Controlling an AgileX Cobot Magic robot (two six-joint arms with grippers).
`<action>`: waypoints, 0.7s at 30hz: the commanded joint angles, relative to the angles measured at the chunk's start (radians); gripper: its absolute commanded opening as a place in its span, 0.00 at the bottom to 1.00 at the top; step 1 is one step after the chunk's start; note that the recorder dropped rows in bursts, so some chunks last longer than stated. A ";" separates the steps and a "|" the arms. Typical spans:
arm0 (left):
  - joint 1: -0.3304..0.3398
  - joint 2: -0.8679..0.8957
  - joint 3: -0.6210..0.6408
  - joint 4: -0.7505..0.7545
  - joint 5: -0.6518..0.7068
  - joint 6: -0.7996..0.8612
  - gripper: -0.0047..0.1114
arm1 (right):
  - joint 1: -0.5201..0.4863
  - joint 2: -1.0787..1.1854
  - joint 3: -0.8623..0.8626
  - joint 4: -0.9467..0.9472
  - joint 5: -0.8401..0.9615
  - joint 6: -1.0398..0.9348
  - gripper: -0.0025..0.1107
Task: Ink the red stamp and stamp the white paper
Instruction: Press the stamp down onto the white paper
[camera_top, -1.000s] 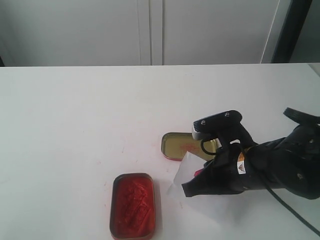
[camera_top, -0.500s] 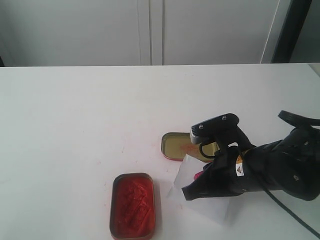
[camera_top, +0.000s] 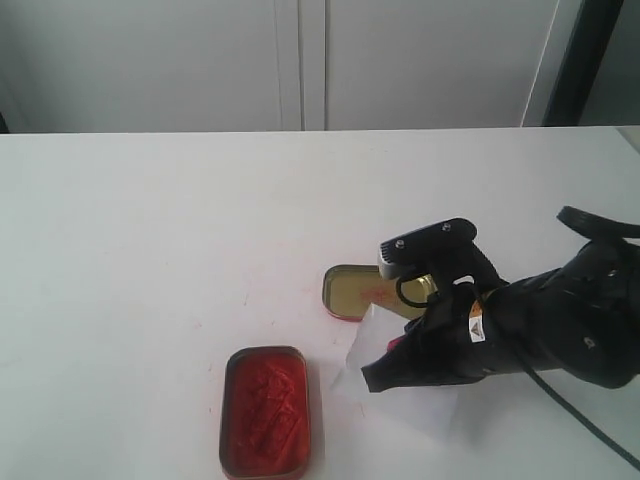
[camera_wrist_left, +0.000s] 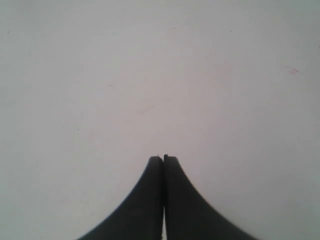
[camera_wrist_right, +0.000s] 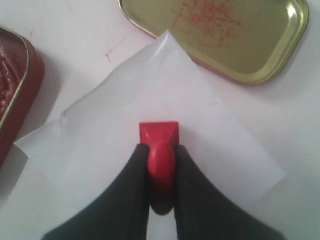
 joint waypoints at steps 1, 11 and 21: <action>0.001 -0.003 0.010 0.000 0.016 -0.004 0.04 | -0.003 -0.010 -0.038 0.012 0.102 -0.005 0.02; 0.001 -0.003 0.010 0.000 0.016 -0.004 0.04 | -0.003 0.050 -0.050 0.047 0.115 -0.034 0.02; 0.001 -0.003 0.010 0.000 0.016 -0.004 0.04 | -0.003 0.034 -0.040 0.052 0.032 0.057 0.02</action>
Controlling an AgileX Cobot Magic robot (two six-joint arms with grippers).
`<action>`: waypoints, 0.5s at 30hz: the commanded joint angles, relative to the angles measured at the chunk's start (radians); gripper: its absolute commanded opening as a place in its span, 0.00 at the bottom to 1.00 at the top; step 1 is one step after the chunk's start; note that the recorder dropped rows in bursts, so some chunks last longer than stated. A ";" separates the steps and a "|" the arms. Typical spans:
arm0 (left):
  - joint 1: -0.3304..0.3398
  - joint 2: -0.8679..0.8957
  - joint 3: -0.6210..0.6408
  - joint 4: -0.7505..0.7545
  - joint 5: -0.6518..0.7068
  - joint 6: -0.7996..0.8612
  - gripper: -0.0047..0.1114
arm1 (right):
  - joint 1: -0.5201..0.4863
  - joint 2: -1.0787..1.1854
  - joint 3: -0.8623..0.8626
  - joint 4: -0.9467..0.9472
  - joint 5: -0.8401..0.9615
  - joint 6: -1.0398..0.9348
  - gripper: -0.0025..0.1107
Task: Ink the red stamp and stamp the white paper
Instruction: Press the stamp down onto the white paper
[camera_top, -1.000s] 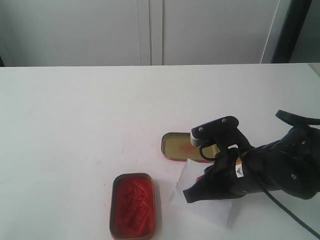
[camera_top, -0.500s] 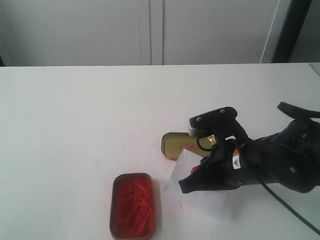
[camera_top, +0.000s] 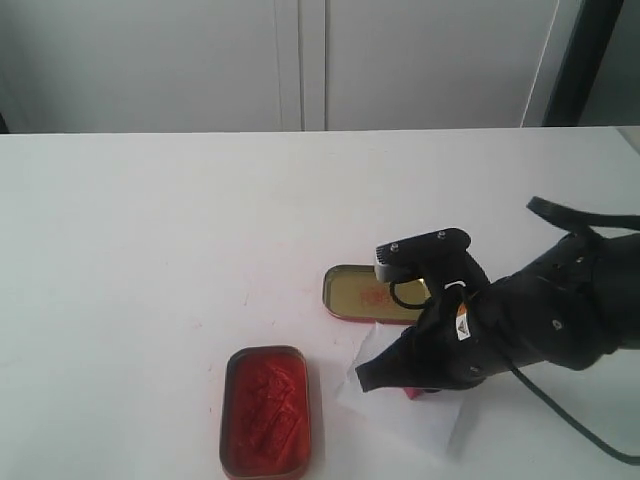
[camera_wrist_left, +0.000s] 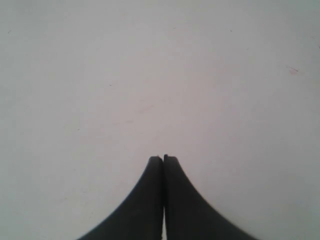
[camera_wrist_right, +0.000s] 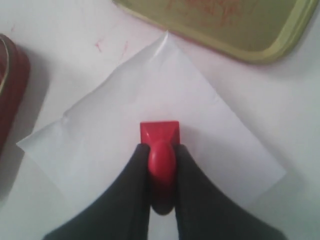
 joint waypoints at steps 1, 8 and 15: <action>0.001 -0.003 0.010 0.000 0.016 -0.004 0.04 | -0.003 -0.006 0.041 -0.008 -0.157 0.017 0.02; 0.001 -0.003 0.010 0.000 0.016 -0.004 0.04 | -0.006 0.036 0.082 0.011 -0.209 0.008 0.02; 0.001 -0.003 0.010 0.000 0.016 -0.004 0.04 | 0.007 -0.012 0.062 0.080 -0.195 0.034 0.02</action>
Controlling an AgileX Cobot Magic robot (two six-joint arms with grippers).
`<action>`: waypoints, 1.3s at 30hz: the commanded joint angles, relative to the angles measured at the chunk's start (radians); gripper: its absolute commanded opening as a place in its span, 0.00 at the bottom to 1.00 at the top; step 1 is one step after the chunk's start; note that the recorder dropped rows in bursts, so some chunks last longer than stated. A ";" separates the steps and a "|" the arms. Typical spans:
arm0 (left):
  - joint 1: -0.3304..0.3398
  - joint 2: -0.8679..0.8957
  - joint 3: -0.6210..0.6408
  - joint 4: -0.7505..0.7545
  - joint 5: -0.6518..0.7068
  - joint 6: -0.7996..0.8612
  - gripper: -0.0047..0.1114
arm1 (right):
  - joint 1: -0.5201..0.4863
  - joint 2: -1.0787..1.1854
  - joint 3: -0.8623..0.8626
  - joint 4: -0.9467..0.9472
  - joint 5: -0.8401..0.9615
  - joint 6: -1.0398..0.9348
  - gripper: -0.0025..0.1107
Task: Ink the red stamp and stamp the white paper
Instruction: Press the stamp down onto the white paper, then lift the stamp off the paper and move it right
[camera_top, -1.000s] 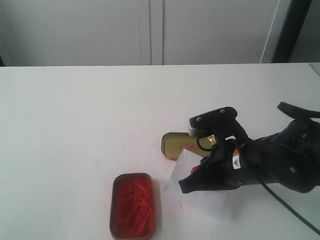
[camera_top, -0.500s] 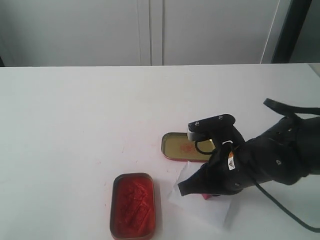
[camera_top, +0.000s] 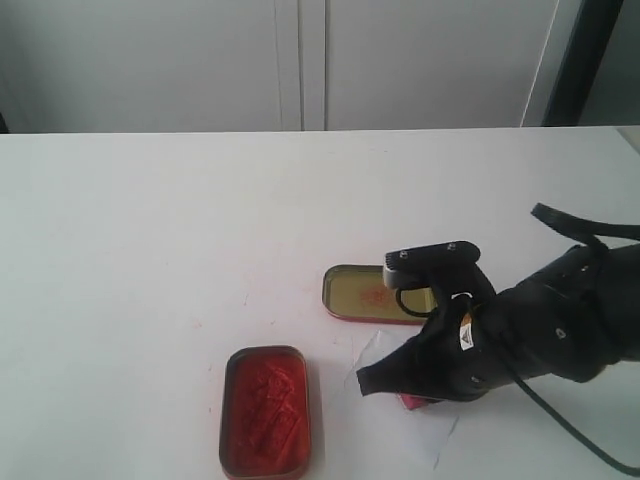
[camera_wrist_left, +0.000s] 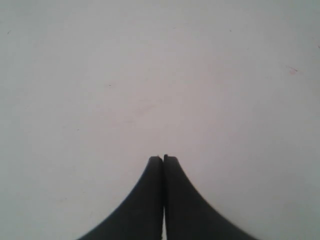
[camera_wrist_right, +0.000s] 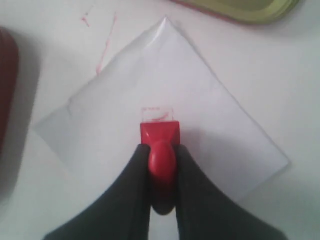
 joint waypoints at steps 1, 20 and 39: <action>0.001 -0.003 0.010 0.000 0.016 -0.004 0.04 | 0.007 -0.022 0.021 0.010 -0.141 0.009 0.02; 0.001 -0.003 0.010 0.000 0.016 -0.004 0.04 | -0.005 -0.203 -0.069 0.020 -0.012 0.009 0.02; 0.001 -0.003 0.010 0.000 0.016 -0.004 0.04 | -0.315 -0.206 -0.069 0.555 0.255 -0.572 0.02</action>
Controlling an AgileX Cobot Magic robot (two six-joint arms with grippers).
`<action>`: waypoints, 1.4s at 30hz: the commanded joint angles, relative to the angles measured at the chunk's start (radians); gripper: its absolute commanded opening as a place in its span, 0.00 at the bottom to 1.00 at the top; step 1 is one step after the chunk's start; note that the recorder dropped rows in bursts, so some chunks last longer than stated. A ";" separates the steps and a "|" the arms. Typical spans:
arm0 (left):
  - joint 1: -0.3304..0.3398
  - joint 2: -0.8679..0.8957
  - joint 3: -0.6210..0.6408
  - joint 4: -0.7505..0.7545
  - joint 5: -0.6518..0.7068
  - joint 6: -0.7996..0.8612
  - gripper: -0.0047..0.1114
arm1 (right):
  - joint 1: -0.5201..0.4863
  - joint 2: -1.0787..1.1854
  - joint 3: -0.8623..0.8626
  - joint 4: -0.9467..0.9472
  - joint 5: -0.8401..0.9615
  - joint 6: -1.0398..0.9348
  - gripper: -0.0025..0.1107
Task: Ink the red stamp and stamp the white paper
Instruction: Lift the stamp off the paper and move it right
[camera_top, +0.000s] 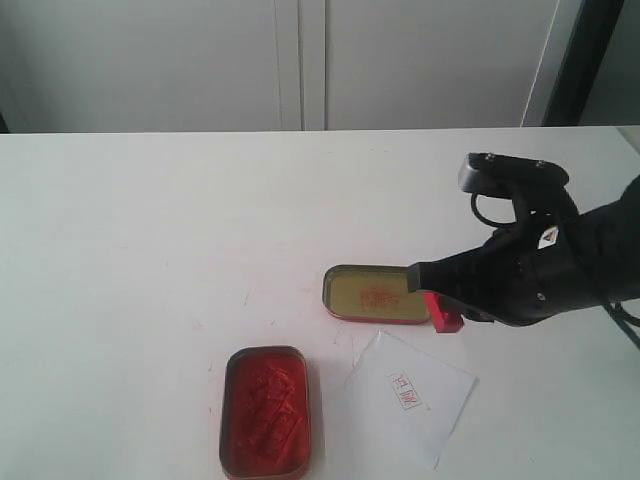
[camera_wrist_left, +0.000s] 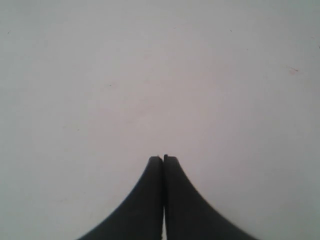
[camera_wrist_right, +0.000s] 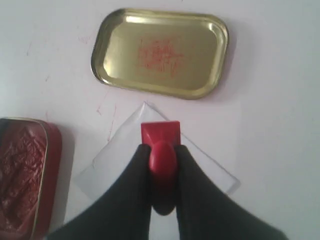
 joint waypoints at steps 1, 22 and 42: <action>0.001 -0.003 0.010 0.000 0.016 -0.004 0.04 | -0.115 -0.007 -0.006 0.232 0.120 -0.295 0.02; 0.001 -0.003 0.010 0.000 0.016 -0.004 0.04 | -0.550 0.260 -0.004 0.999 0.525 -1.059 0.02; 0.001 -0.003 0.010 0.000 0.016 -0.004 0.04 | -0.550 0.469 -0.004 1.094 0.432 -1.123 0.02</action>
